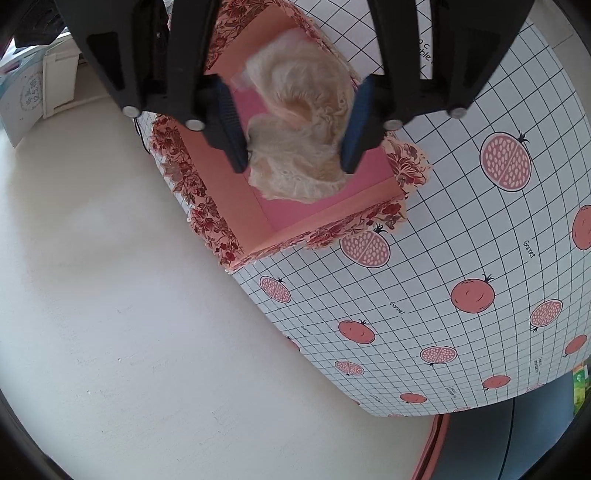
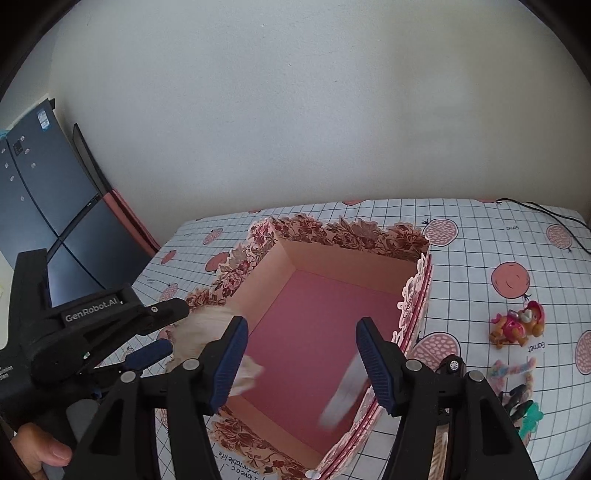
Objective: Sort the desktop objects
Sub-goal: 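Open both tools to drop the lace cloth and foam cutout into the box, then move both tools back toward the toy dog and crumpled paper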
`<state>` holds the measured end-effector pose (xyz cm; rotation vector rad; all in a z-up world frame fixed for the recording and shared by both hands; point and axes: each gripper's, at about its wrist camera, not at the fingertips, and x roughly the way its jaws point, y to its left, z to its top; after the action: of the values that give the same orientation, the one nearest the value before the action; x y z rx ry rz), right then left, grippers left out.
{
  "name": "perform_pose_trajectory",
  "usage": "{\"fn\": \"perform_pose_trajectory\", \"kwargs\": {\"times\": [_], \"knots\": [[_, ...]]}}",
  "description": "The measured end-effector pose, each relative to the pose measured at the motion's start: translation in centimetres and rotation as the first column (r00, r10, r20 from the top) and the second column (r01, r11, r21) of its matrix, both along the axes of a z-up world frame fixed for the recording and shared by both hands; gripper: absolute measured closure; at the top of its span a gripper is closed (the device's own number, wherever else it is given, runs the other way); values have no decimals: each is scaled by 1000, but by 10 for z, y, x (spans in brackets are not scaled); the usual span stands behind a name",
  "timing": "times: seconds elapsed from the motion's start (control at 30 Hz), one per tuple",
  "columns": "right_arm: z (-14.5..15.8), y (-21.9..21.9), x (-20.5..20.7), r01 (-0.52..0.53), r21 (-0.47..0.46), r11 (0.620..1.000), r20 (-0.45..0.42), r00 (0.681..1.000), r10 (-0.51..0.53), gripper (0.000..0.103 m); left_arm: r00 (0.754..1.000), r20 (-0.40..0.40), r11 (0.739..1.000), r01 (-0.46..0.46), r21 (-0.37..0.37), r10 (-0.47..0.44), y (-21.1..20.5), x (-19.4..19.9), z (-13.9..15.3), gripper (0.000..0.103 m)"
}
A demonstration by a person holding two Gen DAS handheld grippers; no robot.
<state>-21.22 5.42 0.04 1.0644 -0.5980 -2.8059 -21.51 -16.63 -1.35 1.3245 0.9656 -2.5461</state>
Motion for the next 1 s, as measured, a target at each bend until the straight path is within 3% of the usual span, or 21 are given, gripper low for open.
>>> {"fn": "perform_pose_trajectory", "kwargs": {"times": [0.13,0.2,0.63,0.7,1.0], "knots": [[2,2,0,7,12,1000,2,1000,-7,39,1000,-2,1000,1,-11,-1,1,0,3,43],[3,4,0,13,13,1000,2,1000,-13,39,1000,-5,1000,1,-25,-1,2,0,4,35],[19,31,10,78,32,996,-16,997,-78,30,1000,3,995,15,-99,-15,15,0,12,29],[21,36,13,87,42,995,-19,996,-87,27,1000,3,993,14,-114,-13,17,1,13,19],[29,59,24,135,67,989,-31,991,-133,4,999,-27,988,27,-155,-32,34,6,26,18]]}}
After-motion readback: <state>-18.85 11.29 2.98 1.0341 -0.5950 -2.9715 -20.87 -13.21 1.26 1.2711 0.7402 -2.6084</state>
